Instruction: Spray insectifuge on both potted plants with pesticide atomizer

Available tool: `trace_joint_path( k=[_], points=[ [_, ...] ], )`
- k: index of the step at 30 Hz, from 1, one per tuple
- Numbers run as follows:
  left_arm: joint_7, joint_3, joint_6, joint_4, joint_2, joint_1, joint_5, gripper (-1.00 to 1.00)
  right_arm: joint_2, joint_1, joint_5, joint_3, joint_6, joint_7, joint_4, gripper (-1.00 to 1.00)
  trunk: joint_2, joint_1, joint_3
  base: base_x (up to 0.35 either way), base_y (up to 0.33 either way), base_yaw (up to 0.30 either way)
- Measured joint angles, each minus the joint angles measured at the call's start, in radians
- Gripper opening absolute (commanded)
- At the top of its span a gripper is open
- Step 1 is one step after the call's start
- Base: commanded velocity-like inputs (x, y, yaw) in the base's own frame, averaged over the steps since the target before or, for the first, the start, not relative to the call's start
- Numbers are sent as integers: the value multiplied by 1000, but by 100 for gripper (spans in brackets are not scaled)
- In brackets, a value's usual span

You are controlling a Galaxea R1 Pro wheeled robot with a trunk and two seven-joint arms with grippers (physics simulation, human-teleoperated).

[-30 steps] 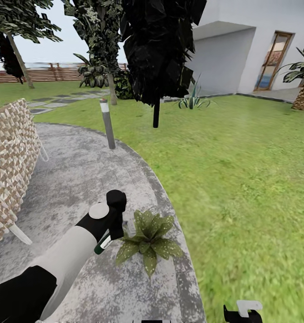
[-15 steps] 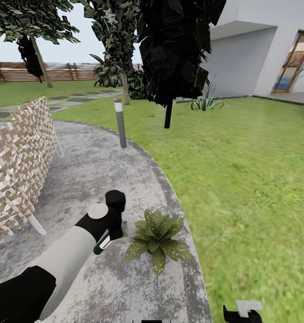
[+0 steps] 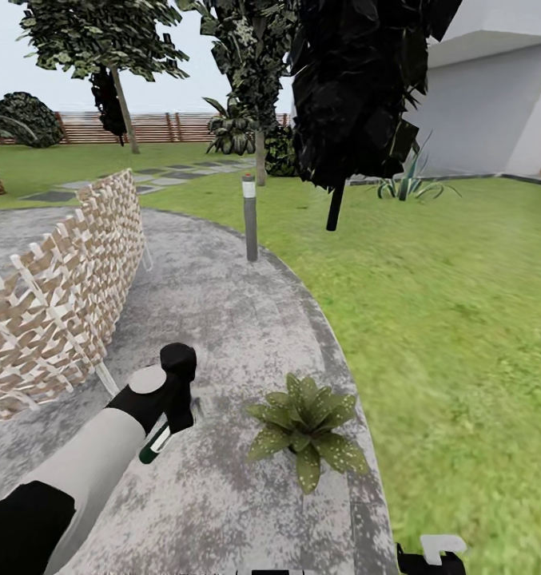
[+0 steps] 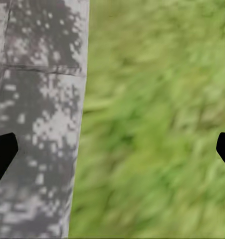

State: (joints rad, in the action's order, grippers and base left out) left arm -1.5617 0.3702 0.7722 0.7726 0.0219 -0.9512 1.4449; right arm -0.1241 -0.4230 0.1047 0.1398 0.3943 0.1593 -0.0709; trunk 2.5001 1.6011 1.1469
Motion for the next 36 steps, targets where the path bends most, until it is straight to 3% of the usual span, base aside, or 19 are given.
trace_joint_path(
  k=[5,8,9,10,14,16,18,20,32,36],
  points=[
    [0,-110,-3,12,1,61,-1,-100,0,0,0,0,0,0,0,100,0,0,0,0,0,278],
    [0,-218,-8,13,0,107,-34,-100,1,0,0,1,0,-1,0,100,0,0,0,0,0,278],
    [18,-272,-10,13,0,124,-70,-100,1,0,0,1,0,-1,0,100,0,0,0,0,0,278],
    [75,-322,-14,13,1,137,-115,-100,1,0,0,1,0,-1,0,100,0,0,0,0,0,278],
    [231,-434,-102,13,11,186,-271,-100,2,0,-1,2,0,-2,0,100,0,0,0,-18,-36,278],
    [287,-474,-149,10,12,201,-322,-100,2,0,-1,2,0,-3,0,100,0,0,0,-100,-184,278],
    [322,-492,-169,8,10,225,-352,-100,2,0,-2,2,0,-3,0,100,0,0,0,-145,-219,278],
    [334,-497,-175,7,6,233,-361,-100,2,0,-2,2,0,-3,0,100,0,0,0,-159,-230,277],
    [340,-502,-204,4,2,239,-366,-100,-1,0,-2,1,0,-4,1,100,0,0,0,-117,-242,48],
    [350,-538,-220,2,2,240,-366,-100,-2,0,-3,2,0,-5,1,100,0,0,0,-272,-180,0]
  ],
)
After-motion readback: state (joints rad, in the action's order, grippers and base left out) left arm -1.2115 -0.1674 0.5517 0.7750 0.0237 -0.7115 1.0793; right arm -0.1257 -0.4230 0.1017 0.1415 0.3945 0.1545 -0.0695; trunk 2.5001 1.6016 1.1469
